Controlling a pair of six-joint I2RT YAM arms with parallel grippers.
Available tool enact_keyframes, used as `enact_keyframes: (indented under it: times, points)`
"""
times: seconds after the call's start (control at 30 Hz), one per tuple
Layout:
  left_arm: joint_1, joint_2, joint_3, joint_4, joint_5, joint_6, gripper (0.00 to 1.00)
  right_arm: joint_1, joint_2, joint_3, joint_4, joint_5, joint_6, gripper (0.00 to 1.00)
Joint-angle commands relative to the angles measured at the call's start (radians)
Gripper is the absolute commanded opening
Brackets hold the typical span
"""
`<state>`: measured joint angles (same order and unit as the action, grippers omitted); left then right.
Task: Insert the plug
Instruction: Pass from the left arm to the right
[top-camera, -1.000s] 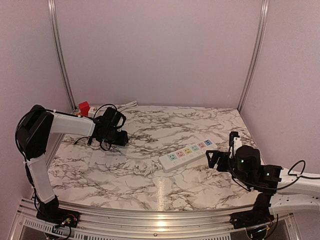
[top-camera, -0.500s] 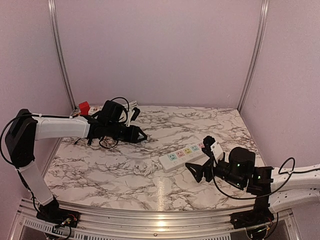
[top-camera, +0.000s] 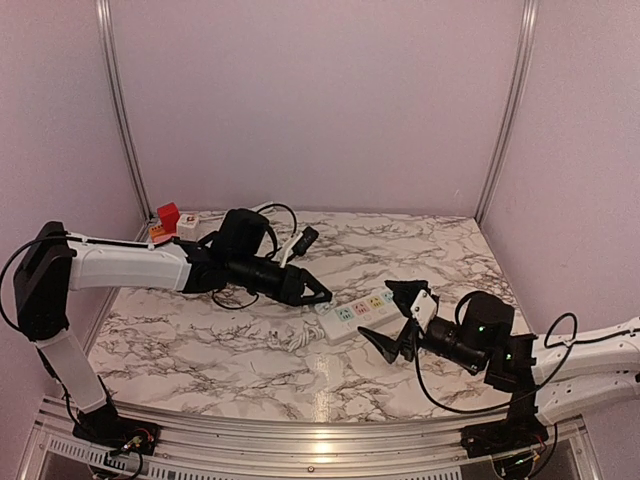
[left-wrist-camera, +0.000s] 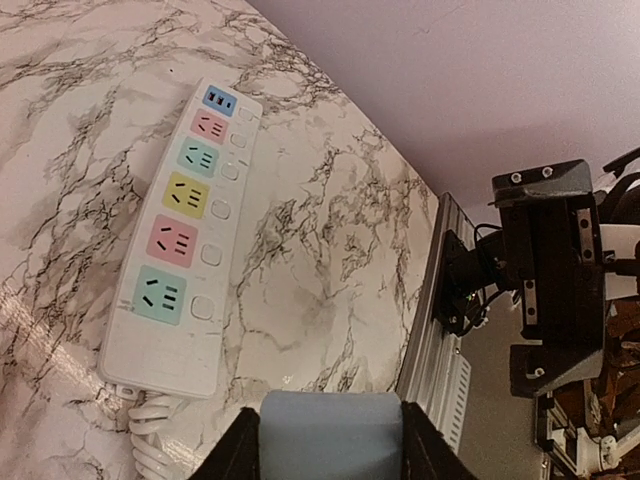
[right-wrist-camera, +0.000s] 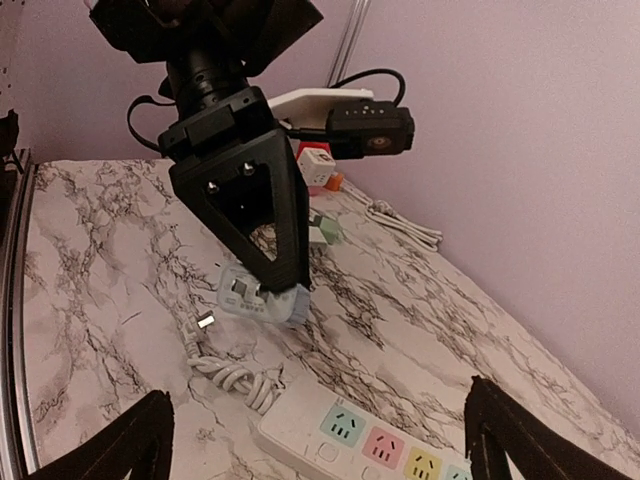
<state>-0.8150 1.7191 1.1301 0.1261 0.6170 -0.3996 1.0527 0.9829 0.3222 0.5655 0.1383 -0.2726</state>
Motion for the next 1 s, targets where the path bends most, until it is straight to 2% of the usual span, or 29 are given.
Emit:
enact_keyframes:
  times: [0.0,0.23,0.67,0.97]
  points:
    - [-0.033,-0.005,0.026,0.063,0.052,-0.046,0.22,0.009,0.046,0.012,0.126,-0.073,-0.119,0.95]
    - [-0.059,0.014,0.063,0.094,-0.020,-0.159,0.22,0.019,0.179,0.050,0.196,-0.031,-0.161,0.97]
    - [-0.106,0.048,0.091,0.321,-0.014,-0.355,0.22,0.019,0.291,0.049,0.440,-0.024,-0.152,0.93]
    - [-0.127,0.063,0.102,0.370,0.006,-0.391,0.23,0.019,0.315,0.040,0.534,0.022,-0.150,0.78]
